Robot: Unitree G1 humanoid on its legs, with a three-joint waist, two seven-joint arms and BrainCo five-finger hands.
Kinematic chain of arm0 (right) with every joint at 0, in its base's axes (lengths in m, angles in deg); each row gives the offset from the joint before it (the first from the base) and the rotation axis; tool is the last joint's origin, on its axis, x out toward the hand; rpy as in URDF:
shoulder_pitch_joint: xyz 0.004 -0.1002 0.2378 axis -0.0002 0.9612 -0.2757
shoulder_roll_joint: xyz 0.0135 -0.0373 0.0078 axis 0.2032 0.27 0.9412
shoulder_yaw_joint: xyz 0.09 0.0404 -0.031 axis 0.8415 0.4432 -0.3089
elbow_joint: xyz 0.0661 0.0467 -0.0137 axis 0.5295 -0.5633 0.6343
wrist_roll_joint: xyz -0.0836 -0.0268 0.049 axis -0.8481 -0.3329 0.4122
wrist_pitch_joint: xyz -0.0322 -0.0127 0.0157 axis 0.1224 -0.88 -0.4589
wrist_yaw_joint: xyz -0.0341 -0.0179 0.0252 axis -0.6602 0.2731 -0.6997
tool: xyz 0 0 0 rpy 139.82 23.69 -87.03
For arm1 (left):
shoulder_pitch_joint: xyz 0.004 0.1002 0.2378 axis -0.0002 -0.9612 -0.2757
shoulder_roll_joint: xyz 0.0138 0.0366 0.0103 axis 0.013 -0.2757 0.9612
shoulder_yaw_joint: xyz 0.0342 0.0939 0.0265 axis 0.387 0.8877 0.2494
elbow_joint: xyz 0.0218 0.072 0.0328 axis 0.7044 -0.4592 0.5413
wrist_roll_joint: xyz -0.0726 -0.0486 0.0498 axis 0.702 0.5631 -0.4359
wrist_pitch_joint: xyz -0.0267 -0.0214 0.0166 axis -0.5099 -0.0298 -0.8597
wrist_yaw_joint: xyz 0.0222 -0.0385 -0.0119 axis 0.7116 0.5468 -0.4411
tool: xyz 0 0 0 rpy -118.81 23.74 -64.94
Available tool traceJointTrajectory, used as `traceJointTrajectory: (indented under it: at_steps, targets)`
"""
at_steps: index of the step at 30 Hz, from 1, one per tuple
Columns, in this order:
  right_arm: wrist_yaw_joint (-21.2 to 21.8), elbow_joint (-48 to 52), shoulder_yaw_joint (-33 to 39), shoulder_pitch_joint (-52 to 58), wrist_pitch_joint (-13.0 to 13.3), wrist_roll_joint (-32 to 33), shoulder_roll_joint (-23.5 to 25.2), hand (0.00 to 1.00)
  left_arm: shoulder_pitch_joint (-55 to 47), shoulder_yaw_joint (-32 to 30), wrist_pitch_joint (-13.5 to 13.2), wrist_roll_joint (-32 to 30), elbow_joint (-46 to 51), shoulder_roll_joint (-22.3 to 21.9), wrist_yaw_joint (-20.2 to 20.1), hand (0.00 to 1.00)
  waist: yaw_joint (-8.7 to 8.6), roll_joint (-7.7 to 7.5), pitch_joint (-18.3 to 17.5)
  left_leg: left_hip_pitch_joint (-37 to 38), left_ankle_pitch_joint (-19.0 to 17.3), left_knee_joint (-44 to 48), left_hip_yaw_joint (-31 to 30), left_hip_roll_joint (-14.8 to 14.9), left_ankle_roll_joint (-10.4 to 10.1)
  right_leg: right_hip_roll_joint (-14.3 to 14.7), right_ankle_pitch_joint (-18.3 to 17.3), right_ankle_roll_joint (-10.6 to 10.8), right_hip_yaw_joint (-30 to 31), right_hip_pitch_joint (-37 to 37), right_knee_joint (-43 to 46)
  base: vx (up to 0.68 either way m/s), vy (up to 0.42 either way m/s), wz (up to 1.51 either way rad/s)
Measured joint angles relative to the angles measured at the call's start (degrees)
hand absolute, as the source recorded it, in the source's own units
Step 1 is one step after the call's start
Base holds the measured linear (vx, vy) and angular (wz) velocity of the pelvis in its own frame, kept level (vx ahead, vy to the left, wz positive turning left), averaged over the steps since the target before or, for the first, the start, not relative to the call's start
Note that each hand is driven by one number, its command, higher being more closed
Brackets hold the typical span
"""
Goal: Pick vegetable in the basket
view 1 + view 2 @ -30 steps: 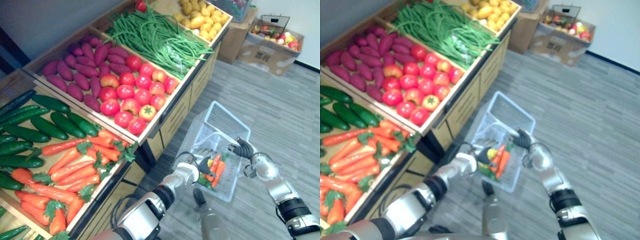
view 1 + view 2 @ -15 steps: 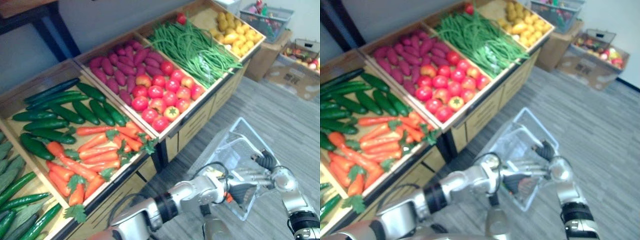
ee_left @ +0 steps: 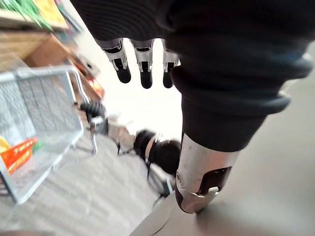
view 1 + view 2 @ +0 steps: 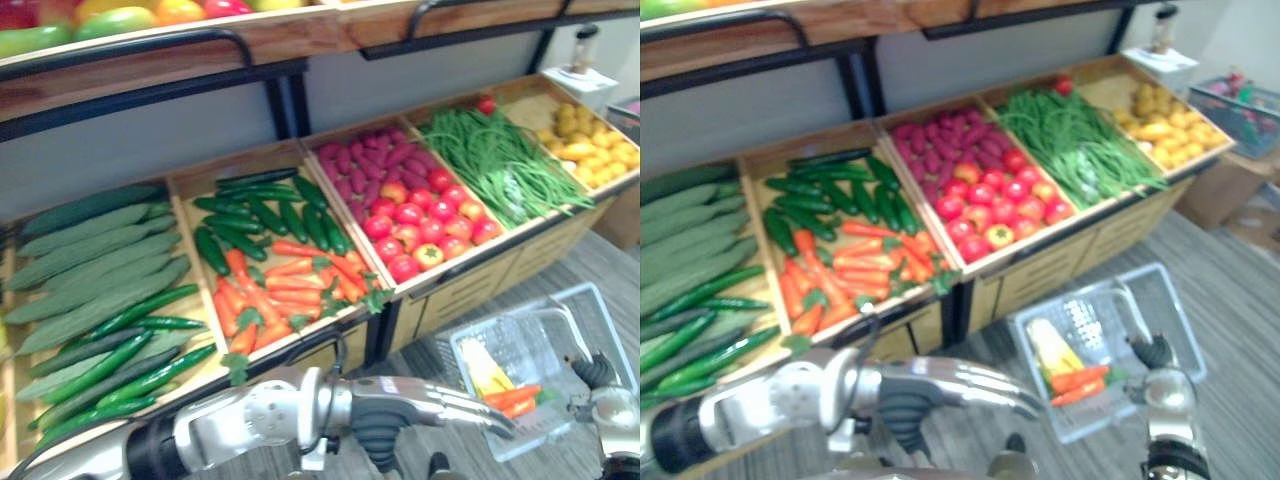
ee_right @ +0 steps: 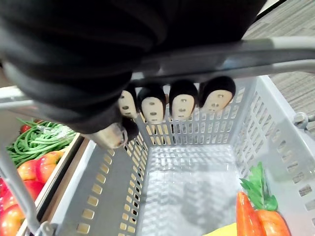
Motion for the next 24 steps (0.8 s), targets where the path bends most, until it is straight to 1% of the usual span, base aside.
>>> traceJointTrajectory:
  at_steps: [1, 2, 3, 4, 5, 6, 7, 8, 9, 11, 12, 13, 14, 15, 16, 17, 18, 19, 21, 23, 24]
  targets:
    - [-0.2, -1.0, 0.8, 0.5, 0.0, 0.1, 0.2, 1.0, -2.8, -3.1, 0.0, 0.8, 0.4, -0.1, 0.3, 0.0, 0.01, -0.08, -0.1, 0.0, 0.4, -0.8, -0.7, -0.7, 0.1, -0.4, 0.0, 0.0, -0.7, 0.5, -0.1, 0.0, 0.048, 0.72]
    - [-0.5, -3.5, 2.1, 1.4, 0.1, 0.6, 0.7, 1.0, -8.9, -9.8, 0.0, 2.2, 0.7, -0.6, 0.9, 0.0, 0.32, -0.61, -0.4, -0.2, 1.3, -2.5, -2.2, -2.1, 0.5, -1.1, -0.2, -0.3, -1.9, 1.1, -0.5, 0.0, 0.043, 0.74]
    - [-0.9, -6.7, 2.9, 2.5, 0.3, 1.5, 1.5, 1.0, -14.8, -17.3, -0.2, 3.3, 0.5, -1.2, 2.0, 0.0, 0.58, -1.36, -1.8, -1.1, 2.4, -4.0, -3.9, -3.6, 0.6, -1.7, -0.8, -1.2, -2.9, 1.9, -2.3, 0.02, 0.032, 0.74]
    - [-1.2, -8.5, 3.0, 2.9, 0.3, 2.0, 1.9, 1.0, -17.2, -20.7, -0.3, 3.5, 0.0, -2.2, 2.9, 0.0, 0.89, -1.9, -2.2, -1.4, 2.8, -4.8, -4.7, -4.4, 0.6, -2.0, -1.3, -1.8, -3.1, 2.5, -3.4, 0.06, -0.004, 0.78]
    - [-1.9, -11.5, 3.2, 3.8, 0.3, 2.5, 2.7, 1.0, -20.9, -26.6, -0.3, 4.6, -2.2, -6.1, 4.3, 0.0, 1.25, -2.64, -2.7, -2.0, 4.1, -6.2, -6.6, -5.7, 0.8, -2.4, -1.8, -2.1, -4.2, 3.4, -5.2, 0.08, -0.032, 0.78]
    - [-2.4, -14.0, 3.3, 4.2, 0.3, 2.5, 3.6, 1.0, -23.4, -32.0, -0.4, 5.2, -6.1, -12.6, 5.7, 0.0, 1.41, -2.89, -2.8, -2.4, 5.6, -7.9, -8.2, -6.8, 1.1, -2.6, -1.9, -2.1, -5.3, 4.0, -6.1, 0.07, -0.042, 0.79]
    - [-2.9, -14.7, 3.3, 4.5, 0.3, 2.4, 3.9, 1.0, -24.1, -34.4, -0.4, 5.1, -8.5, -16.6, 6.8, 0.0, 1.53, -2.92, -2.8, -2.6, 6.4, -8.9, -9.0, -7.3, 1.2, -2.7, -1.9, -2.0, -5.9, 4.1, -6.2, 0.03, -0.035, 0.68]
    - [-3.0, -15.8, 3.2, 5.3, 0.5, 2.2, 4.0, 1.0, -24.7, -38.2, -0.3, 4.8, -12.6, -22.9, 8.8, 0.0, 1.8, -2.9, -2.8, -2.8, 7.7, -10.4, -10.1, -7.9, 1.2, -2.8, -2.0, -1.8, -6.7, 4.2, -6.2, 0.0, -0.055, 0.65]
    - [-3.7, -16.7, 3.3, 6.7, 0.6, 2.2, 4.4, 1.0, -25.7, -44.8, -0.2, 3.2, -18.4, -32.6, 12.7, 0.0, 2.35, -2.95, -2.8, -2.7, 9.8, -13.2, -11.7, -8.8, 1.3, -2.7, -2.1, -1.7, -8.1, 4.4, -6.2, 0.0, -0.051, 0.62]
    - [-4.4, -18.1, 4.9, 7.4, 0.6, 2.2, 4.9, 1.0, -26.9, -51.7, 0.5, 0.4, -23.2, -40.4, 16.8, 0.0, 2.58, -3.12, -2.8, -2.3, 12.2, -16.2, -13.2, -9.6, 1.3, -2.5, -2.5, -1.9, -9.7, 4.6, -6.2, -0.01, -0.044, 0.51]
    - [-4.7, -18.2, 5.9, 7.9, 0.6, 2.2, 5.4, 1.0, -27.3, -56.1, 1.1, -1.8, -27.6, -44.2, 19.6, 0.0, 2.58, -3.13, -2.9, -1.8, 13.9, -18.6, -14.6, -10.0, 1.3, -2.1, -2.8, -2.3, -11.0, 4.8, -6.1, -0.03, -0.049, 0.58]
    - [-4.8, -18.2, 6.7, 8.6, 0.6, 2.2, 6.0, 1.0, -27.2, -59.9, 2.4, -5.0, -32.6, -46.8, 22.8, 0.0, 2.27, -3.26, -3.0, -1.6, 15.5, -20.7, -16.1, -10.3, 1.2, -1.9, -3.6, -2.3, -12.5, 5.1, -5.9, -0.03, -0.038, 0.6]
    - [-5.2, -18.2, 7.2, 9.0, 0.7, 2.3, 6.7, 1.0, -27.3, -62.0, 3.4, -9.1, -35.7, -48.1, 25.3, 0.0, 1.78, -3.46, -3.0, -1.4, 16.6, -22.2, -17.2, -10.7, 1.2, -1.9, -4.3, -2.2, -13.5, 5.6, -5.9, -0.04, -0.034, 0.57]
    - [-5.7, -18.1, 7.3, 9.4, 0.7, 2.3, 7.1, 1.0, -27.4, -63.7, 4.1, -12.0, -37.7, -48.9, 26.7, 0.0, 1.66, -3.51, -3.0, -1.0, 17.4, -23.2, -17.8, -10.8, 1.2, -1.8, -4.7, -2.2, -14.0, 5.9, -5.9, -0.05, -0.023, 0.49]
    - [-6.7, -17.7, 7.3, 10.4, 0.7, 2.3, 8.2, 1.0, -28.1, -66.5, 5.3, -16.3, -42.8, -50.3, 28.6, 0.0, 1.41, -3.57, -3.1, 0.7, 19.0, -25.9, -18.7, -11.0, 1.1, -1.5, -5.4, -2.4, -15.1, 6.9, -5.8, -0.06, -0.017, 0.36]
    - [-7.0, -17.3, 7.3, 10.9, 0.7, 2.3, 8.7, 1.0, -28.5, -67.2, 5.8, -17.8, -44.6, -50.4, 29.6, 0.0, 1.46, -3.68, -3.2, 1.3, 19.2, -26.6, -18.9, -11.0, 1.1, -1.4, -5.7, -2.2, -15.4, 7.3, -5.6, -0.07, -0.009, 0.28]
    - [-7.5, -15.9, 7.2, 11.6, 0.8, 2.3, 9.9, 1.0, -28.8, -68.7, 7.0, -21.4, -48.1, -50.6, 31.9, 0.0, 1.64, -4.0, -3.5, 1.8, 19.2, -26.9, -19.2, -10.9, 1.1, -1.4, -6.6, -2.0, -15.8, 7.8, -5.2, -0.06, 0.001, 0.12]
    - [-7.7, -15.3, 7.1, 12.1, 0.8, 2.3, 10.4, 1.0, -28.9, -69.8, 7.3, -22.6, -49.7, -50.7, 32.7, 0.0, 1.73, -4.08, -3.7, 1.9, 19.2, -26.9, -19.2, -10.9, 1.1, -1.4, -6.8, -1.8, -15.8, 7.8, -5.0, -0.06, 0.001, 0.08]
    - [-9.1, -13.9, 7.0, 13.2, 1.4, 2.3, 11.8, 1.0, -28.7, -73.8, 7.9, -26.3, -57.2, -50.9, 36.5, 0.0, 1.64, -4.2, -4.8, 2.0, 19.1, -26.9, -19.2, -10.7, 1.1, -1.4, -7.3, -1.5, -16.1, 7.9, -4.9, -0.06, 0.004, 0.01]
    - [-9.6, -13.6, 7.0, 13.3, 1.6, 2.4, 12.2, 1.0, -28.7, -75.6, 8.9, -26.9, -61.5, -50.9, 38.3, 0.0, 1.35, -4.07, -5.2, 2.0, 19.1, -27.0, -19.2, -10.8, 1.1, -1.4, -7.3, -1.5, -16.1, 7.9, -5.0, -0.02, 0.006, 0.0]
    - [-10.1, -13.6, 7.0, 13.3, 1.7, 2.4, 12.3, 1.0, -28.6, -77.3, 9.0, -28.2, -66.7, -50.8, 39.7, 0.0, 1.22, -4.1, -5.3, 1.7, 19.1, -27.0, -19.3, -10.9, 1.1, -1.4, -7.3, -1.5, -16.1, 7.8, -5.2, -0.01, 0.024, 0.03]
